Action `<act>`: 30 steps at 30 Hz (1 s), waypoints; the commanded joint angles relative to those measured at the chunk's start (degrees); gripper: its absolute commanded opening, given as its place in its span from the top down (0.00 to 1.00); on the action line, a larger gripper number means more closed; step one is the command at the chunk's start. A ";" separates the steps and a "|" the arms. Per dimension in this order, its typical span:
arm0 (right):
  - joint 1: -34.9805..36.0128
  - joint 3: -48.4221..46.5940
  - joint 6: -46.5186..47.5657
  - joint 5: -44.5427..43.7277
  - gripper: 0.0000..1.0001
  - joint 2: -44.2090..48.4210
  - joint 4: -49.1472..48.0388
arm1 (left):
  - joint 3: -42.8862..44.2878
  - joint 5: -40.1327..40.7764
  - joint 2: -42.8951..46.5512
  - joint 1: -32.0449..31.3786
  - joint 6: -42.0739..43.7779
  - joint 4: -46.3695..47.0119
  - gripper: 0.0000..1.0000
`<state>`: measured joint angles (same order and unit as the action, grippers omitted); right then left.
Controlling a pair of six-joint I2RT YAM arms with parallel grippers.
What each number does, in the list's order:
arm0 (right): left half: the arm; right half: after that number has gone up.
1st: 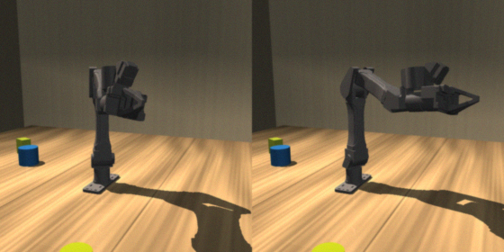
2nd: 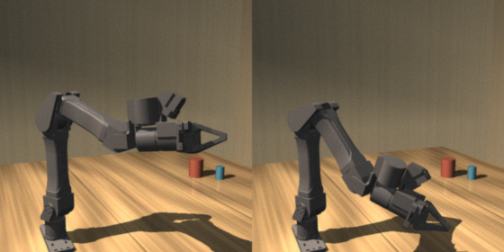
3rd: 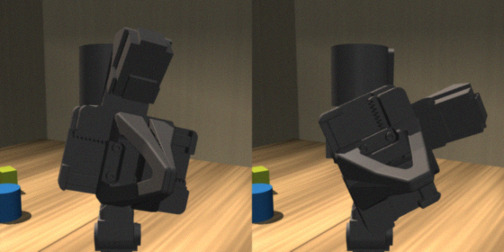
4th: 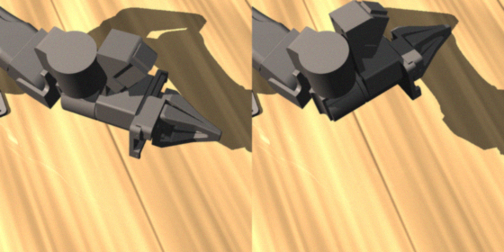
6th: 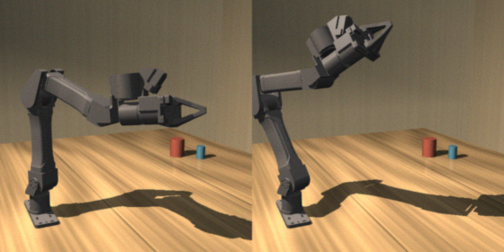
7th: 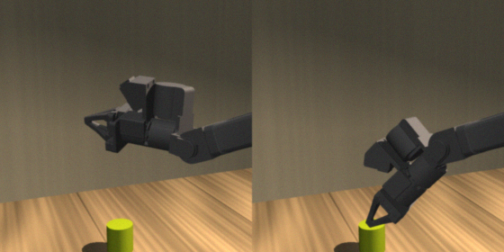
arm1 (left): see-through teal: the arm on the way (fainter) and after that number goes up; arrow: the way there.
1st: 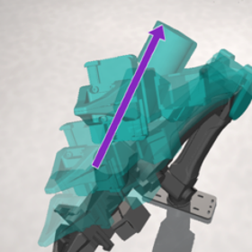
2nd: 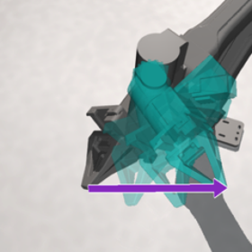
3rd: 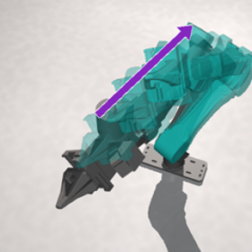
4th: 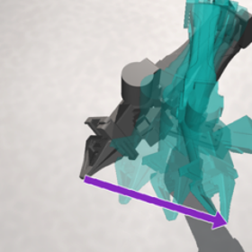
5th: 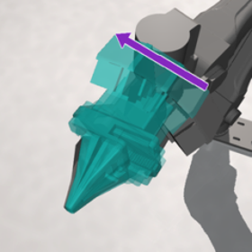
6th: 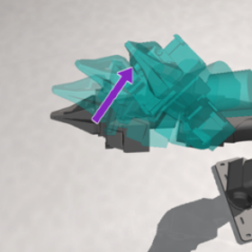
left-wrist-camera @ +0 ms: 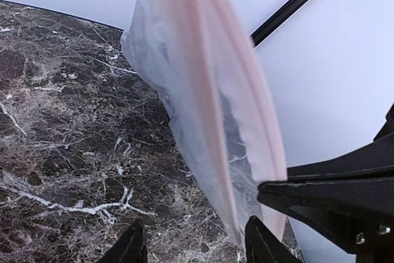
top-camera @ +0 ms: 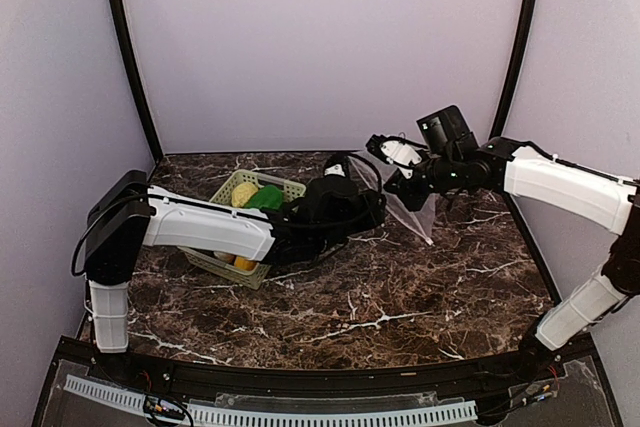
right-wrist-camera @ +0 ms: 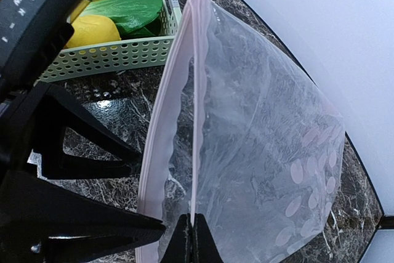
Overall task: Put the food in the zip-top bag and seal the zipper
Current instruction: Pass from the right arm to the left
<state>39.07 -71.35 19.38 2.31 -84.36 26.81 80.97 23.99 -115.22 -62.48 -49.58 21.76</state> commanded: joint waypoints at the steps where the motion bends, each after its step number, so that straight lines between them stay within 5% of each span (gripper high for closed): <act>1: 0.21 -1.32 -1.24 -0.36 1.00 1.53 -0.70 | -1.12 1.58 -0.52 0.95 -0.38 3.88 0.47; 6: 0.12 -2.47 -1.32 -0.95 1.00 1.19 0.00 | -2.33 0.83 -2.72 2.28 0.87 10.53 0.54; 12: 0.04 -2.74 -0.93 -1.95 1.00 -0.11 0.59 | -4.08 -1.64 -3.47 3.59 4.74 19.43 0.97; 16: 0.03 -3.01 -1.52 -2.81 0.96 -2.69 0.79 | -4.11 -3.49 -3.76 3.25 7.02 24.39 0.99; 19: 0.03 -4.18 -2.10 -5.51 0.73 -4.10 0.84 | -4.44 -2.77 -3.57 2.77 7.03 25.31 0.99; 23: -0.04 -5.19 -3.34 -7.02 0.54 -4.97 1.05 | -5.06 -1.52 -3.16 1.75 6.71 26.50 0.99; 30: -0.66 -3.76 -5.14 -9.79 0.57 -4.67 -0.18 | -6.49 1.55 -2.51 0.54 5.38 29.85 0.99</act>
<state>38.94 -74.59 16.10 -4.78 -89.25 27.59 75.99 23.20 -119.39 -61.25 -43.94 48.03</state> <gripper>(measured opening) 0.464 0.010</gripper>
